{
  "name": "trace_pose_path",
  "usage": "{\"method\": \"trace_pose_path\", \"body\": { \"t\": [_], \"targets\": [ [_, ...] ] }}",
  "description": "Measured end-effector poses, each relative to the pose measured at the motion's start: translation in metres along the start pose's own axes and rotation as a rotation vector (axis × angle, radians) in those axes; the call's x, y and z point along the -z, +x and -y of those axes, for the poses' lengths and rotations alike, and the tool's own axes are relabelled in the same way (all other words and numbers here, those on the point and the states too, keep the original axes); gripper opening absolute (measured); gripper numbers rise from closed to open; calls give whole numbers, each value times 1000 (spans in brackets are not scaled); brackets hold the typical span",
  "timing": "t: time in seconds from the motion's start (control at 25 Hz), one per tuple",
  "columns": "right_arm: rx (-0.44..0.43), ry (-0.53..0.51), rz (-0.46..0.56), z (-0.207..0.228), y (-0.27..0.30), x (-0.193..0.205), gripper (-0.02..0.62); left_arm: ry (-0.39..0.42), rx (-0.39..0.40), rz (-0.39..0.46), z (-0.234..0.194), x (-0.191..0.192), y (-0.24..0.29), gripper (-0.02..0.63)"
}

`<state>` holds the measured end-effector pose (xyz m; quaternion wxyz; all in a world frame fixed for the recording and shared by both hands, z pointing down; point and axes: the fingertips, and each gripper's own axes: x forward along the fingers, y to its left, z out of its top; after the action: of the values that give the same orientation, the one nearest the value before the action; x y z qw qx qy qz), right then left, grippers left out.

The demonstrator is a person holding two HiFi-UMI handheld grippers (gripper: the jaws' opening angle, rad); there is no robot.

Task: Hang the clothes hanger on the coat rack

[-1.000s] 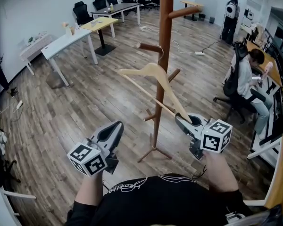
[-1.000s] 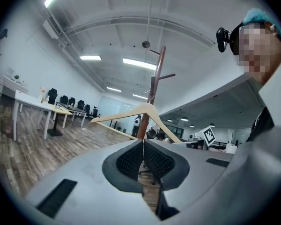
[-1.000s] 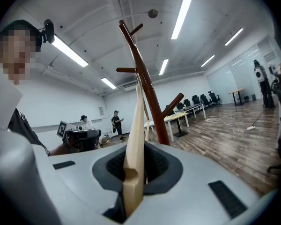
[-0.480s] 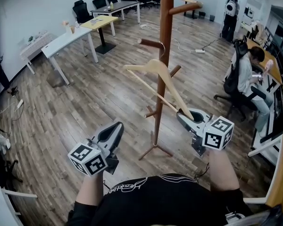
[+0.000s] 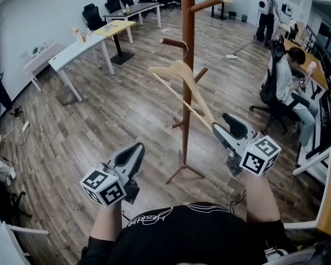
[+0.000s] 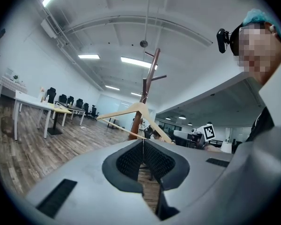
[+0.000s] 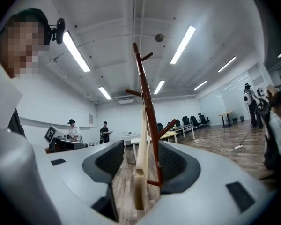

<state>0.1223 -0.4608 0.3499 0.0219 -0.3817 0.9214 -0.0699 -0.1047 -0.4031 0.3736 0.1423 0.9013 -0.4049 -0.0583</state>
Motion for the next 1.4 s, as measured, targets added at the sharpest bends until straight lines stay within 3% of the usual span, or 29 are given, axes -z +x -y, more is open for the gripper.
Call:
{"method": "trace_pose_path", "body": {
  "t": [0.24, 0.44, 0.76, 0.92, 1.4],
  "targets": [
    [5, 2, 75, -41, -43, -14, 238, 11, 42, 4, 26, 1, -25, 9],
    [-47, 31, 95, -95, -74, -12, 234, 2, 91, 16, 52, 4, -50, 9],
    [-115, 23, 76, -178, -111, 11, 75, 9, 169, 39, 93, 13, -90, 9],
    [-167, 75, 64, -212, -120, 22, 51, 15, 201, 44, 107, 17, -109, 9],
    [-184, 86, 14, -252, -131, 40, 40, 14, 249, 32, 137, 24, -134, 9]
  ]
}}
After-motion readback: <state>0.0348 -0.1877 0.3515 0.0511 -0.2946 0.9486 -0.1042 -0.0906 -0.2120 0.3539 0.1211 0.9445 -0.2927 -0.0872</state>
